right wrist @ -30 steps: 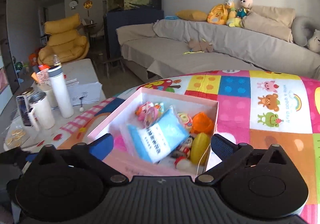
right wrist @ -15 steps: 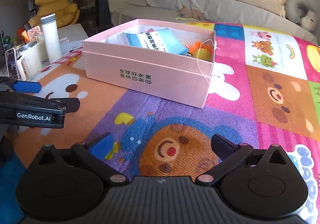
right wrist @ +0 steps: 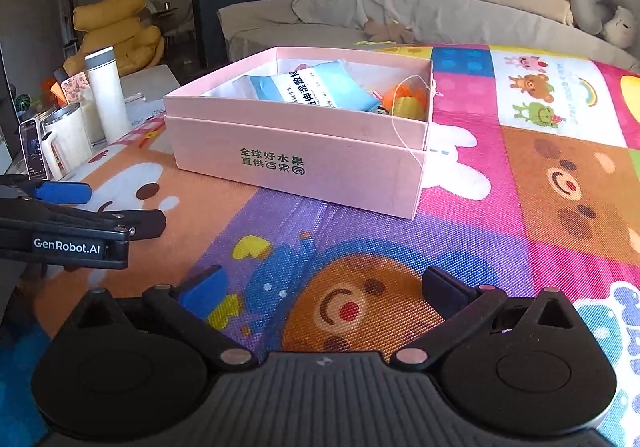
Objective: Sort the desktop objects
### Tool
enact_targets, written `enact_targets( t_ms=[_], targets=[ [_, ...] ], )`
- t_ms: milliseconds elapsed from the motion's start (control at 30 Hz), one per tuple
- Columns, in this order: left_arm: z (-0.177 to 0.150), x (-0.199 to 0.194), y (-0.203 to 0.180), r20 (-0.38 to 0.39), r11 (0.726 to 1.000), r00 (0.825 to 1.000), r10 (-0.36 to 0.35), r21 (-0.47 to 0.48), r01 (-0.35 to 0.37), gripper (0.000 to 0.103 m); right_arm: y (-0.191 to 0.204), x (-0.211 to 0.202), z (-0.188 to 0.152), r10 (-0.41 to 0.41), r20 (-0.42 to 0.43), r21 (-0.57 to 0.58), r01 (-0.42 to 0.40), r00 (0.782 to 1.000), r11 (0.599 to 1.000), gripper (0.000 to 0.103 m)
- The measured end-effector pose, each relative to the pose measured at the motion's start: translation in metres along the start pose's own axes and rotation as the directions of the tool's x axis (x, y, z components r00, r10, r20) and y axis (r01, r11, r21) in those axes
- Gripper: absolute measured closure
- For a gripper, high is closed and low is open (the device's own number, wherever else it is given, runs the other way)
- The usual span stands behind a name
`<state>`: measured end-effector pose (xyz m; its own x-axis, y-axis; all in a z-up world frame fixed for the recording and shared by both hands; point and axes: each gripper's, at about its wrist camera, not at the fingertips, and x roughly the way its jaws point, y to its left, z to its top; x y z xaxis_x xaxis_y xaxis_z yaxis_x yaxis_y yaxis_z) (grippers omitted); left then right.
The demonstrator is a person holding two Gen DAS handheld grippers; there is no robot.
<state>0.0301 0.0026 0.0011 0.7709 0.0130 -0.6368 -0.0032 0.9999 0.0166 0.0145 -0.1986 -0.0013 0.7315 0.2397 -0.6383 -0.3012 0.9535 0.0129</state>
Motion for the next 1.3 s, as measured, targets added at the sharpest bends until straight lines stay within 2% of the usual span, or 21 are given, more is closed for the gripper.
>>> enact_targets(
  t_ms=[1300],
  targets=[
    [-0.0001, -0.0003, 0.0001, 0.002, 1.000, 1.000, 0.003, 0.003, -0.003, 0.000, -0.0001, 0.0004, -0.0007, -0.008, -0.001, -0.007, 0.008, 1.000, 1.000, 0.000]
  ],
)
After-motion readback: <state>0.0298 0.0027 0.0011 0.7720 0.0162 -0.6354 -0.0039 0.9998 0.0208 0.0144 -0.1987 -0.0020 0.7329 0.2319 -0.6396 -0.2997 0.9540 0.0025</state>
